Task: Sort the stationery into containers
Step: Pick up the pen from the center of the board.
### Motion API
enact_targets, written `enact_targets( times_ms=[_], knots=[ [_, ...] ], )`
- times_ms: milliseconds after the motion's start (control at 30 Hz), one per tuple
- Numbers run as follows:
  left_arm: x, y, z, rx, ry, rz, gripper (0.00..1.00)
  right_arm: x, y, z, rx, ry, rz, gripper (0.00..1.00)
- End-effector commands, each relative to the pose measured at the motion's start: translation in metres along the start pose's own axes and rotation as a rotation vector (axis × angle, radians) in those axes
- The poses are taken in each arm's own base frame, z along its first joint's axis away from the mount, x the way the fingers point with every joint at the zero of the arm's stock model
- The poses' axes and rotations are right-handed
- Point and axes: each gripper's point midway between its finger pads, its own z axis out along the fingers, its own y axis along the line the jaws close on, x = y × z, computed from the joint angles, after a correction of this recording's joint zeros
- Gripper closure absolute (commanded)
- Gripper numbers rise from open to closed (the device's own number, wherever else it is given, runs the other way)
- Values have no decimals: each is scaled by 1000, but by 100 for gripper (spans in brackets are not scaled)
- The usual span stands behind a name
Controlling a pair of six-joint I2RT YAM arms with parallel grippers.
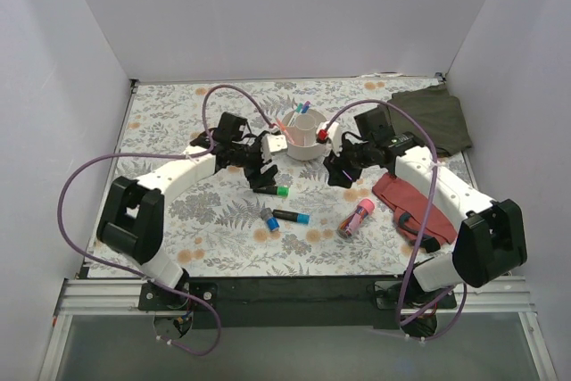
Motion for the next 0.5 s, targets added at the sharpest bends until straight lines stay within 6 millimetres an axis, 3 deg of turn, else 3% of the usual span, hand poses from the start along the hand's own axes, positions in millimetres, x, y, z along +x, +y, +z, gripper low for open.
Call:
enact_targets(
  times_ms=[0, 67, 100, 200, 467],
  knots=[
    [9, -10, 19, 114, 55, 80, 31, -3, -13, -14, 18, -95, 206, 41],
    [10, -11, 27, 131, 62, 108, 36, -6, -22, -20, 2, -161, 317, 40],
    [12, -13, 31, 143, 73, 114, 37, 1, -37, -28, 29, -186, 391, 40],
    [19, -14, 42, 169, 98, 112, 37, 12, -52, -29, 41, -210, 515, 38],
    [31, -12, 69, 214, 137, 101, 37, 16, -74, -29, 89, -192, 491, 31]
  ],
)
